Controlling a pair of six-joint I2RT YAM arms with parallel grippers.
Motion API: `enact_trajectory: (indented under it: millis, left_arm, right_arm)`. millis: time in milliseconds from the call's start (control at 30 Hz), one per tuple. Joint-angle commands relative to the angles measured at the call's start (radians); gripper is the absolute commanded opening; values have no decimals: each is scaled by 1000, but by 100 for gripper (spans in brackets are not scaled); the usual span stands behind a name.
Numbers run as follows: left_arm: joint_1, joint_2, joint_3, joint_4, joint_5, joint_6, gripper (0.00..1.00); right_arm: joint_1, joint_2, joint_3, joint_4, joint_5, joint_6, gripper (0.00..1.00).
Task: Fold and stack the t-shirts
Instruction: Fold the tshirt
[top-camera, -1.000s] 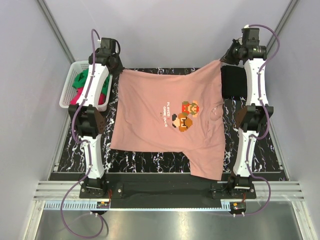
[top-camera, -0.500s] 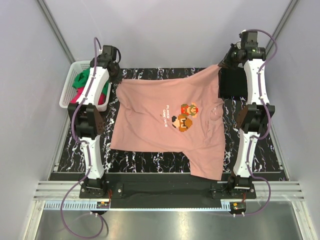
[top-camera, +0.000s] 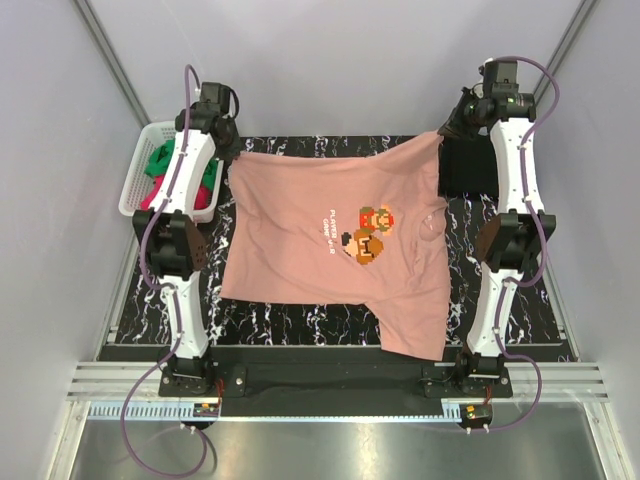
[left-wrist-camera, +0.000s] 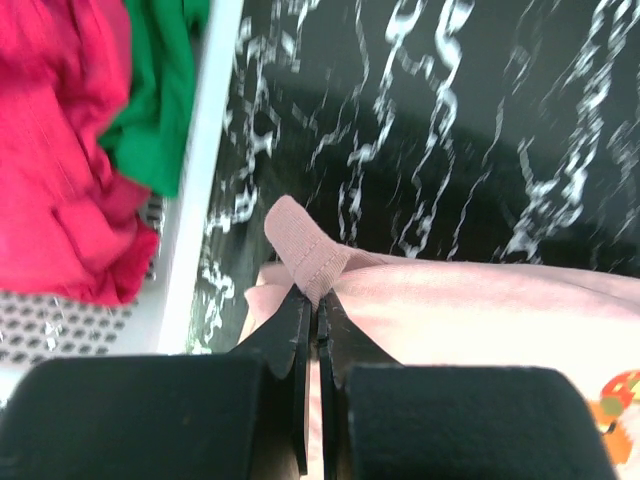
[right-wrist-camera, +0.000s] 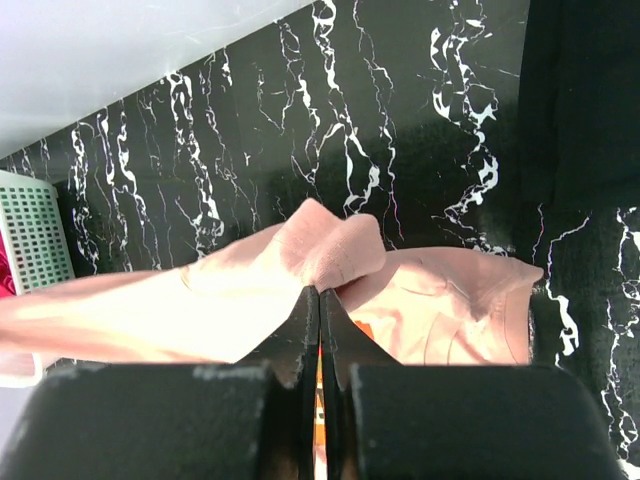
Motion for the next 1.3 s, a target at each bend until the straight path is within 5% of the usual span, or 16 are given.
enact_trajectory:
  millis: [0, 533, 1267]
  left_arm:
    - [2, 51, 90, 42, -48, 26, 0]
    - [51, 215, 200, 74, -10, 44, 0]
    - [56, 309, 234, 168, 227, 53, 0]
  right_arm:
    - [8, -45, 73, 18, 35, -20, 0]
    - [10, 90, 214, 35, 28, -4, 0]
    - [18, 59, 112, 38, 45, -30, 0]
